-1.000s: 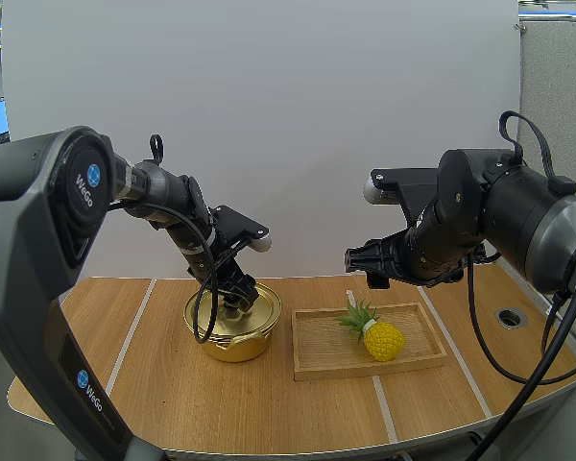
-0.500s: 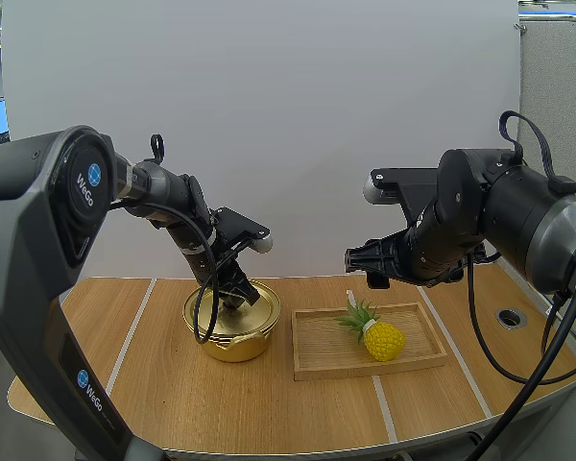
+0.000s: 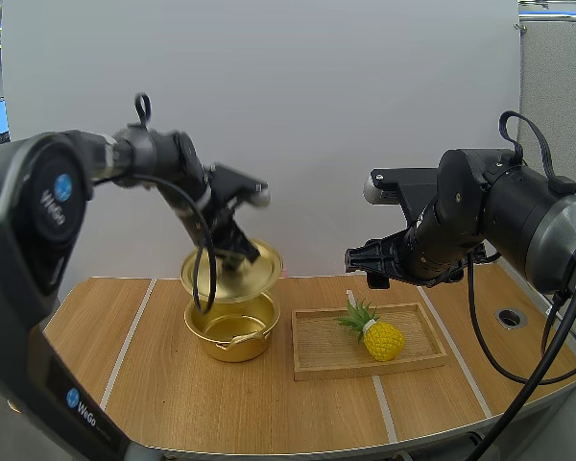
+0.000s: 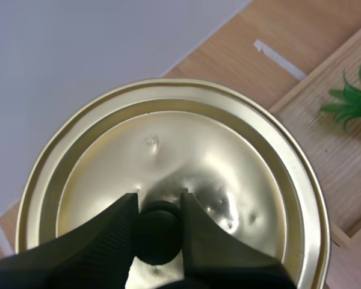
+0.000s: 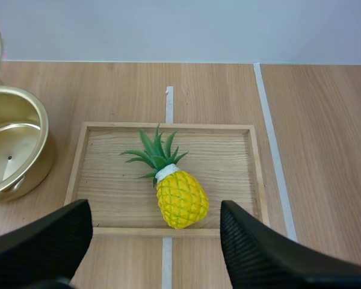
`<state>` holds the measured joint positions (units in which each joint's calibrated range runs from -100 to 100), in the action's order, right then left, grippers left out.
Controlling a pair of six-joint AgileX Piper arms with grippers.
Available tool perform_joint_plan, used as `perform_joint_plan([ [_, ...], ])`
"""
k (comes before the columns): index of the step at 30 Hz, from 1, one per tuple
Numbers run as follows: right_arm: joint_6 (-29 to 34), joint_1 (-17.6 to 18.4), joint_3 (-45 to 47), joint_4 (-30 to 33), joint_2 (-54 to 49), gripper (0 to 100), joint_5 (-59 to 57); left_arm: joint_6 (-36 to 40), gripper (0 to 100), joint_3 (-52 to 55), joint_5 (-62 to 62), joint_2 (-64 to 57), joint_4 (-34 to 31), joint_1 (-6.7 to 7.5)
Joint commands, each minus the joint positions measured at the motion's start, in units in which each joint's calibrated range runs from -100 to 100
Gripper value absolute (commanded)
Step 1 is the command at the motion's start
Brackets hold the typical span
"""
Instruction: Open the pot, put the pineapple inside, and close it
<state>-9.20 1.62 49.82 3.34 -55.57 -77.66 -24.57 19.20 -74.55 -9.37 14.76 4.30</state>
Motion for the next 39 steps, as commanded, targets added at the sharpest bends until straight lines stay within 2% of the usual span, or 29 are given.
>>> perform_joint_plan([
  [1, -0.51, -0.23, -0.32, 0.30, -0.21, 100, 1.17, 2.10, 0, -4.68, -2.94, -3.79, -0.70, 0.19],
  [11, -0.51, -0.23, -0.32, 0.30, -0.21, 100, 1.17, 7.08, 0, -21.59, -4.76, -10.70, -5.96, 0.19],
  [30, -0.72, -0.23, -0.32, 0.98, -0.21, 100, 1.01, 9.51, 0, -53.16, -3.22, -11.69, -9.00, 0.19],
  [39, -12.16, -0.23, -0.32, 1.59, -0.21, 100, 0.52, 9.51, 0, -58.60, 2.19, -11.69, -9.28, 0.19],
])
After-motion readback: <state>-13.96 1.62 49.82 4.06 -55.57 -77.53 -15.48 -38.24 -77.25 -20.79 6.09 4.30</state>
